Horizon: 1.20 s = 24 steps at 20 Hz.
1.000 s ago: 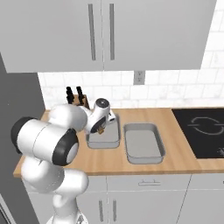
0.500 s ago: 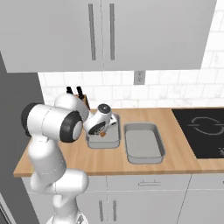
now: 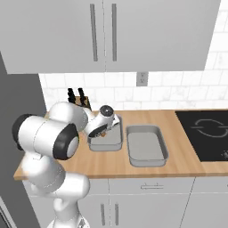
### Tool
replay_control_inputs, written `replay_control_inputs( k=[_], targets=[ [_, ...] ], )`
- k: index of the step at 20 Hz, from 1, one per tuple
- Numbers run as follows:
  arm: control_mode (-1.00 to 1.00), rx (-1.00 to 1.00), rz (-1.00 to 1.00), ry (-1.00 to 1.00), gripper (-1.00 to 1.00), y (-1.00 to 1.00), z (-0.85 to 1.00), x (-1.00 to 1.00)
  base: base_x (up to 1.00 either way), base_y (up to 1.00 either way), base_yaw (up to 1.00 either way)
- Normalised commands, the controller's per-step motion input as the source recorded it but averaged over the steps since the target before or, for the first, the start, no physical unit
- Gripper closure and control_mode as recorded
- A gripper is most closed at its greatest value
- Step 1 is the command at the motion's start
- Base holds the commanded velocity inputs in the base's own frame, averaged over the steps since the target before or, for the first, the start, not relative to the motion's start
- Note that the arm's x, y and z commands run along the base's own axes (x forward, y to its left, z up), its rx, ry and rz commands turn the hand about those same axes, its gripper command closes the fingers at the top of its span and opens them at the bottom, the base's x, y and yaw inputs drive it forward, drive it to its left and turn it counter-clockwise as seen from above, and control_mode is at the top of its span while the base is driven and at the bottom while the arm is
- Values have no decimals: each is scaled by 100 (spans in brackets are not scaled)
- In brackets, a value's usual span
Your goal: Place one potato and one chicken drumstick in each tupperware on the nearby counter, to pack two identical lunches.
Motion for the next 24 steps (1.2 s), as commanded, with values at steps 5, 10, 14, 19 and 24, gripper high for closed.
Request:
replay_control_inputs(
  k=[5,10,14,19,24],
  targets=[
    [-100,0,0,-17,-100,13,100,-93,0,0,0],
    [-100,0,-7,-11,-100,40,100,-85,0,0,0],
    [-100,0,-34,1,-100,41,84,-74,0,0,0],
    [-100,19,-56,3,-100,3,69,-89,0,0,0],
    [-100,27,-42,0,-100,0,89,-93,0,0,0]
  ],
)
